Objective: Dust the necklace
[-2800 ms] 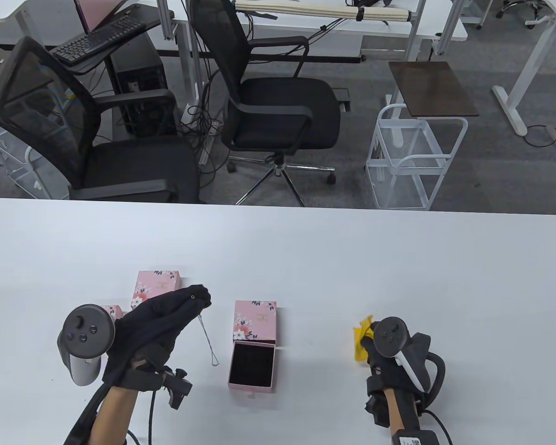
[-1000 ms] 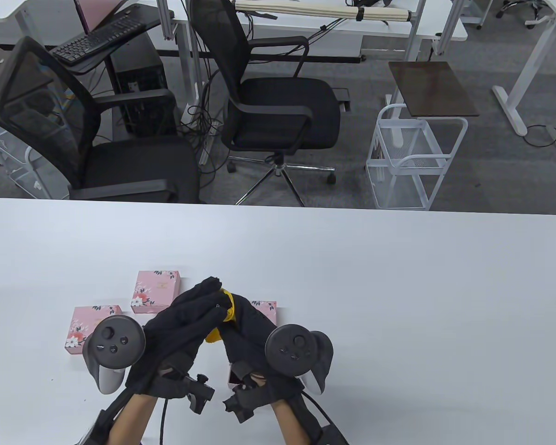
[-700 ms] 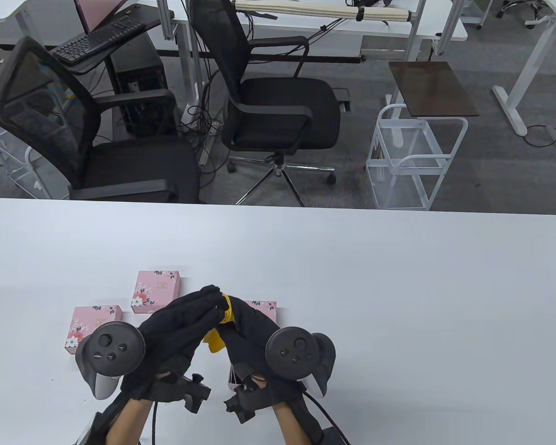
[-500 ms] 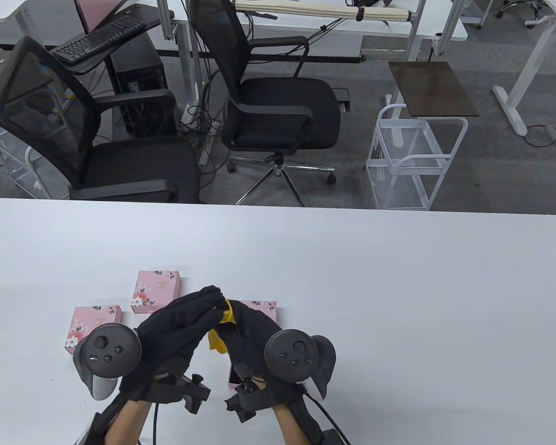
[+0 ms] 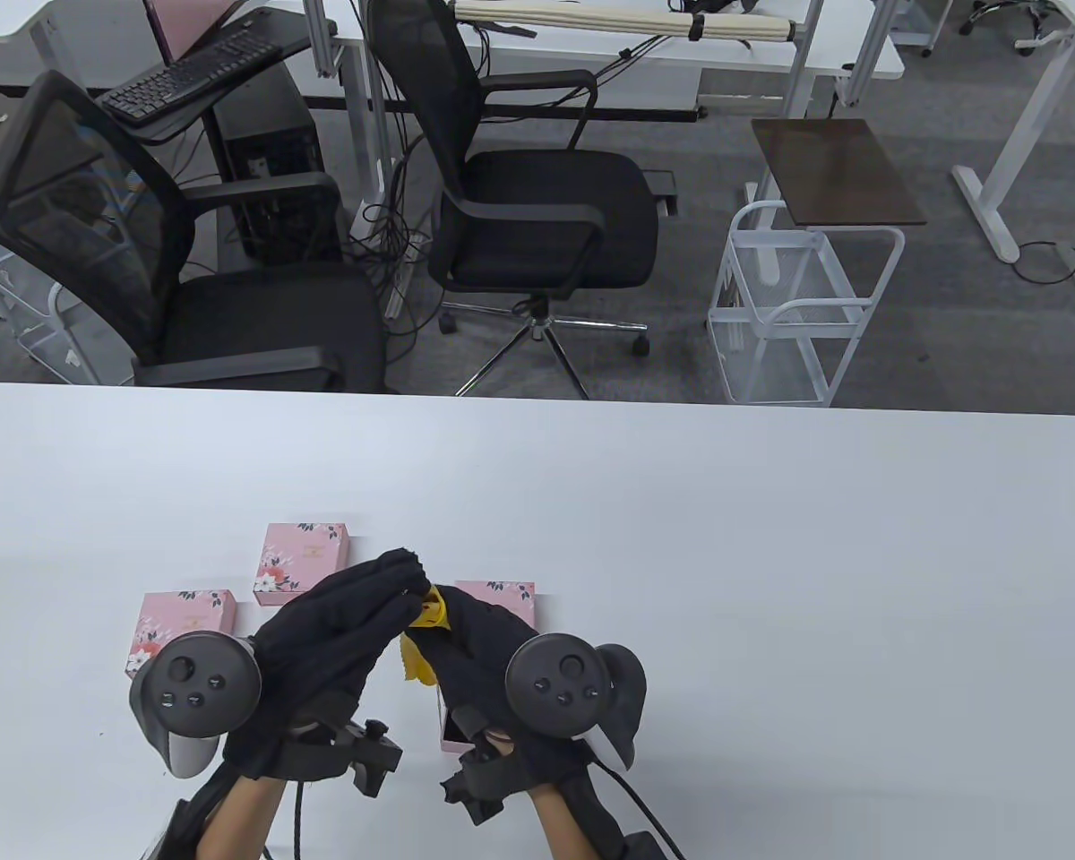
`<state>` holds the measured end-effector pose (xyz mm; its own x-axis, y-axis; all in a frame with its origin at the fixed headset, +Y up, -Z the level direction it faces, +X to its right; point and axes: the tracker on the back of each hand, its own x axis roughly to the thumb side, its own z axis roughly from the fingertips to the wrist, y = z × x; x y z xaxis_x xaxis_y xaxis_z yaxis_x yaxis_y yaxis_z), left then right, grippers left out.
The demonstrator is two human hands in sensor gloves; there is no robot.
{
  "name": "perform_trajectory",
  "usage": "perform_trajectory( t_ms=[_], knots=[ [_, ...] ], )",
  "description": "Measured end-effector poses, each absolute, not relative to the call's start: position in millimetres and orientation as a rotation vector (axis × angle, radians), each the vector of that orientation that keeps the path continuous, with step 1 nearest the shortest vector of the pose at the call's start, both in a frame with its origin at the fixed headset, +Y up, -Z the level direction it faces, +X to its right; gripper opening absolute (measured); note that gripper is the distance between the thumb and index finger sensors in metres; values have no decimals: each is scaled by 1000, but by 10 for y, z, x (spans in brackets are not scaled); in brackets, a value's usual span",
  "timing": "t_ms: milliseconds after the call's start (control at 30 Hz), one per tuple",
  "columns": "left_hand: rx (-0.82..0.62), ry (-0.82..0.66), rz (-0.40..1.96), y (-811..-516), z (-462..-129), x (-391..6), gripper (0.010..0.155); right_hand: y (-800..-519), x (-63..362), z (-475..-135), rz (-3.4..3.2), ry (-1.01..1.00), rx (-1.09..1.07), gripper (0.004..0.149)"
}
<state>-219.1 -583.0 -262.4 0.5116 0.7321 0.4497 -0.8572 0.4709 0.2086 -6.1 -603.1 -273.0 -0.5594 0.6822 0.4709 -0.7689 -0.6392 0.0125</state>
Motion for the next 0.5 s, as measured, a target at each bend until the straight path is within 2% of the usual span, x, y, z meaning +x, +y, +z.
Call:
perform_trajectory(
  t_ms=[333, 500],
  knots=[
    [451, -339, 992, -5804, -2607, -2214, 37, -6100, -73, -2772, 2230, -256, 543, 41],
    [455, -339, 1006, -5795, -2592, -2232, 37, -6095, -107, -2775, 2230, -155, 570, 42]
  ],
)
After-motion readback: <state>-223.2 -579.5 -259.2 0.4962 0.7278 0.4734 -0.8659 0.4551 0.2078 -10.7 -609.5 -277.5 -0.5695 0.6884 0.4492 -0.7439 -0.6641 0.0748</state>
